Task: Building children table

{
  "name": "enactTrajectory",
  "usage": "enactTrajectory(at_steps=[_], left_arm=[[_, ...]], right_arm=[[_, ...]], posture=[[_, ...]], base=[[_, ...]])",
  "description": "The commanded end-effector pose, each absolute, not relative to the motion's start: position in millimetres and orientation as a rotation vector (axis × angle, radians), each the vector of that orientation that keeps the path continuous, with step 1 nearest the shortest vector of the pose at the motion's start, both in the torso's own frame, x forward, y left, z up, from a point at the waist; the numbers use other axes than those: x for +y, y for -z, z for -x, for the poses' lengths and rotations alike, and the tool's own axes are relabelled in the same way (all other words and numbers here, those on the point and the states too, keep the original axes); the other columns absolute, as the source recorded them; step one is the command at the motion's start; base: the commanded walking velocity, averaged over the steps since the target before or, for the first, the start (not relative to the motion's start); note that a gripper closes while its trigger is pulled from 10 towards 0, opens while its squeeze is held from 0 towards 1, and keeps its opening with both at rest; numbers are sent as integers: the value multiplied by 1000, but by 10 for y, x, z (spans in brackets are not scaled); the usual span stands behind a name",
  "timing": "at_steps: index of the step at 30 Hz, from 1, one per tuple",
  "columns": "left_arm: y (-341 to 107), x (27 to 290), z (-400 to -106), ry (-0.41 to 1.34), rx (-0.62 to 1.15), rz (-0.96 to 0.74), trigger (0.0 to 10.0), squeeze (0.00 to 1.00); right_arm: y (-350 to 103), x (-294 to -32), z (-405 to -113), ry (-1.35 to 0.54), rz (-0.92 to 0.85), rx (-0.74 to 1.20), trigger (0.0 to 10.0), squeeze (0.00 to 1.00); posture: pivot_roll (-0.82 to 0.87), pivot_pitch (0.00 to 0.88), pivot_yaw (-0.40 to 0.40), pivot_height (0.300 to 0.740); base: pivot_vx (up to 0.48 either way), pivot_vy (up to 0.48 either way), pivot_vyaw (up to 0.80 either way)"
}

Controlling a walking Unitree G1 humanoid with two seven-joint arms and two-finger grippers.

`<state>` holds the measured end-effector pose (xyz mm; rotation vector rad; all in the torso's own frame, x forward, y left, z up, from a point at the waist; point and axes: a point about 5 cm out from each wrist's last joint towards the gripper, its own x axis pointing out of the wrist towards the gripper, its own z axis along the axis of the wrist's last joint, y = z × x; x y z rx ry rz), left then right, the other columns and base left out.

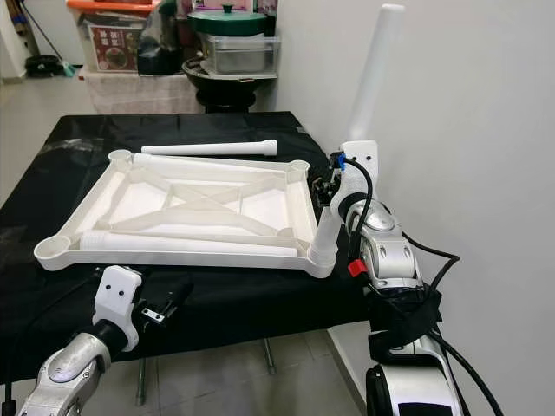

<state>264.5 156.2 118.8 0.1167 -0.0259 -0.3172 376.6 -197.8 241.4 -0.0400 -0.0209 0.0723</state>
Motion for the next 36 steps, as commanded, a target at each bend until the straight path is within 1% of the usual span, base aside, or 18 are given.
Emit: enactTrajectory(at_steps=[1, 10, 12, 14, 16, 17, 19, 23, 24, 27, 29, 31, 33, 34, 36], left_arm=[[-1150, 1567, -2634, 324, -12, -124, 10000, 0], [-1154, 1568, -2632, 324, -13, -127, 10000, 0], [-1159, 1569, -2637, 323, -15, -128, 10000, 0], [-1159, 1569, -2637, 323, -15, -128, 10000, 0], [-1162, 1569, -2645, 317, -16, -127, 10000, 0], [-1162, 1569, -2645, 317, -16, -127, 10000, 0], [-1160, 1557, -2644, 316, -16, -127, 10000, 0], [-1156, 1555, -2640, 316, -15, -128, 10000, 0], [-1155, 1561, -2642, 311, -14, -129, 10000, 0], [-1154, 1567, -2647, 306, -13, -129, 10000, 0], [-1154, 1567, -2647, 306, -13, -129, 10000, 0], [-1151, 1562, -2645, 305, -13, -127, 10000, 0], [-1151, 1562, -2645, 305, -13, -127, 10000, 0], [-1145, 1556, -2641, 305, -12, -124, 10000, 0], [-1143, 1555, -2640, 304, -11, -123, 10000, 0]], right_arm=[[-2437, -1985, -3779, -73, 29, -33, 0, 0], [-2429, -2008, -3771, -36, 9, -39, 0, 0], [-2420, -2041, -3760, 36, 1, -35, 0, 0], [-2420, -2041, -3760, 36, 1, -35, 0, 0], [-2353, -2070, -3735, 166, -39, -9, 0, 0], [-2353, -2070, -3735, 166, -39, -9, 0, 0], [-2244, -2026, -3699, 238, -49, 22, 0, 0], [-2180, -1967, -3671, 274, -63, 37, 0, 0], [-2168, -1910, -3658, 292, -73, 37, 0, 0], [-2165, -1816, -3653, 289, -80, 36, 0, 0], [-2165, -1816, -3653, 289, -80, 36, 0, 0], [-2186, -1728, -3671, 238, -56, 30, 0, 0], [-2186, -1728, -3671, 238, -56, 30, 0, 0], [-2202, -1702, -3682, 215, -36, 36, 7098, 0], [-2207, -1706, -3682, 220, -32, 37, 7098, 0]], posture=[[54, 0, -56, 740], [51, 0, -52, 740], [47, 0, -54, 740], [47, 0, -54, 740], [50, 0, -54, 740], [50, 0, -54, 740], [52, 0, -55, 740], [50, 0, -54, 740], [50, 0, -57, 740], [52, 0, -58, 740], [52, 0, -58, 740], [49, 0, -63, 740], [49, 0, -63, 740], [47, 0, -65, 740], [47, 0, -65, 740]], base=[[0, 0, 0], [0, 0, 0], [0, 0, 0], [0, 0, 0], [0, 0, 0], [0, 0, 0], [0, 0, 0], [0, 0, 0], [0, 0, 0], [0, 0, 0], [0, 0, 0], [0, 0, 0], [0, 0, 0], [0, 0, 0], [0, 0, 0]])
